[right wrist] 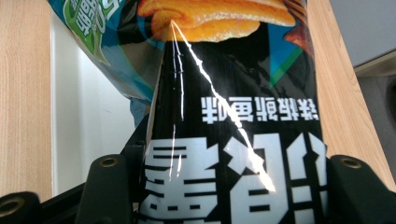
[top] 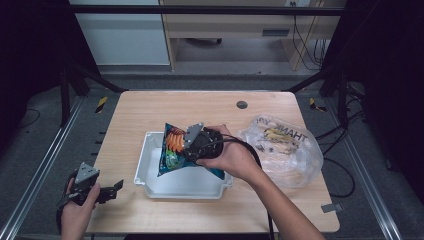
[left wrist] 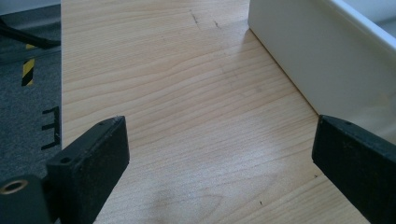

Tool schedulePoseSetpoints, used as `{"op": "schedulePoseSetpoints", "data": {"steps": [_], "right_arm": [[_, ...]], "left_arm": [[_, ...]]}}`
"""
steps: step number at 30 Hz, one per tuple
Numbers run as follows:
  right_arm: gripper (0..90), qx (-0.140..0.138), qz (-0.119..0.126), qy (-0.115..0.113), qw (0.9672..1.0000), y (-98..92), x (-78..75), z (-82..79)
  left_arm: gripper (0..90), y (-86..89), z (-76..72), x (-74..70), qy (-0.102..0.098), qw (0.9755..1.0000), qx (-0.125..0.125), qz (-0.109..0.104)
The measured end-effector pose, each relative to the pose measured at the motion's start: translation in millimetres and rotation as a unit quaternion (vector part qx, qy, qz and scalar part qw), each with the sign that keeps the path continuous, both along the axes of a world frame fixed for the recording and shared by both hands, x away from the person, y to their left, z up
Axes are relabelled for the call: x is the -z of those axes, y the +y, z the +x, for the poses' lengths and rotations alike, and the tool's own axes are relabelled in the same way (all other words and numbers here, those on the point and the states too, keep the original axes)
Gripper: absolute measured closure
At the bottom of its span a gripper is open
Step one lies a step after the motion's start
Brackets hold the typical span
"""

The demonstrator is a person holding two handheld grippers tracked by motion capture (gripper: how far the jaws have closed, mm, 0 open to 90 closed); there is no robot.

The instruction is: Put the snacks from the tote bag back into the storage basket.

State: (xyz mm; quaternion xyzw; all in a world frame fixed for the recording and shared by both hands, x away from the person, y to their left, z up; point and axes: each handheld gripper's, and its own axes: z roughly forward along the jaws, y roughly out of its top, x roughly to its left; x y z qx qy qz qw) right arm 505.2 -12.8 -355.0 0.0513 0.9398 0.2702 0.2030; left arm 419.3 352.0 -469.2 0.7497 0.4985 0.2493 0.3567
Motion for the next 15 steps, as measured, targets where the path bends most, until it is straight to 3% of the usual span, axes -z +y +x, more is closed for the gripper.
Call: {"op": "schedulePoseSetpoints", "data": {"steps": [15], "right_arm": [[41.5, -0.005, -0.004, 0.010, 0.9999, 6.0, 10.5, 3.2]], "left_arm": [[3.6, 0.5, 0.1, -0.3, -0.001, 1.0000, 0.000, 0.001]]}}
